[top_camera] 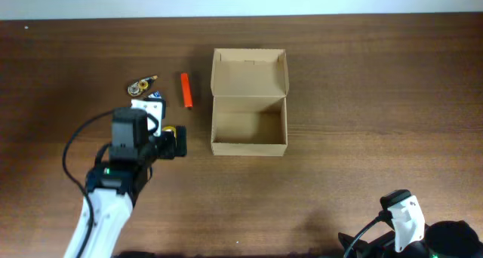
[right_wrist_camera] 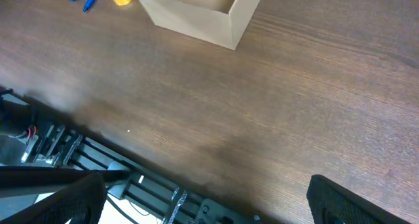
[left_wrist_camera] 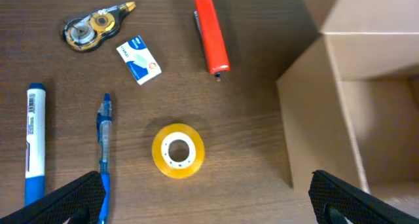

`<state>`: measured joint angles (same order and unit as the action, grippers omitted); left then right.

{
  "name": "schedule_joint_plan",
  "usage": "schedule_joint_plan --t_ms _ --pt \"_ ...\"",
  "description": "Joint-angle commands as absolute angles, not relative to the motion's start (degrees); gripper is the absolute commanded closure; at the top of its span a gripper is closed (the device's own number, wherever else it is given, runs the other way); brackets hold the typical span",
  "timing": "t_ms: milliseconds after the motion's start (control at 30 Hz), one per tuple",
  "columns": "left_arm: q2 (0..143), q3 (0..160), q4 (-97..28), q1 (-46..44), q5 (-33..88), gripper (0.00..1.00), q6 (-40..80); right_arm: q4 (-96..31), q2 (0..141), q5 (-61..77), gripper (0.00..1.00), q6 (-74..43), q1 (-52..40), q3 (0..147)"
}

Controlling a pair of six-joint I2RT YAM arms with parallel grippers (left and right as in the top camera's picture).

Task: Pack container
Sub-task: 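Reach the left gripper over the red lighter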

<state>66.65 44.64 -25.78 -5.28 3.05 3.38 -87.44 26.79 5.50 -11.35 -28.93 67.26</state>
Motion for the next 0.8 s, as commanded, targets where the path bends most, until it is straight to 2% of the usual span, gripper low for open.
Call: schedule_joint_plan --t_ms 0,767 --pt "70.0 47.7 -25.7 -4.1 4.3 0.01 1.7 -87.4 26.5 5.8 0.01 -10.9 -29.2 67.0" --pt "72.2 48.3 -20.9 -3.6 7.7 0.01 1.7 -87.4 26.5 5.8 0.01 -10.9 -29.2 67.0"
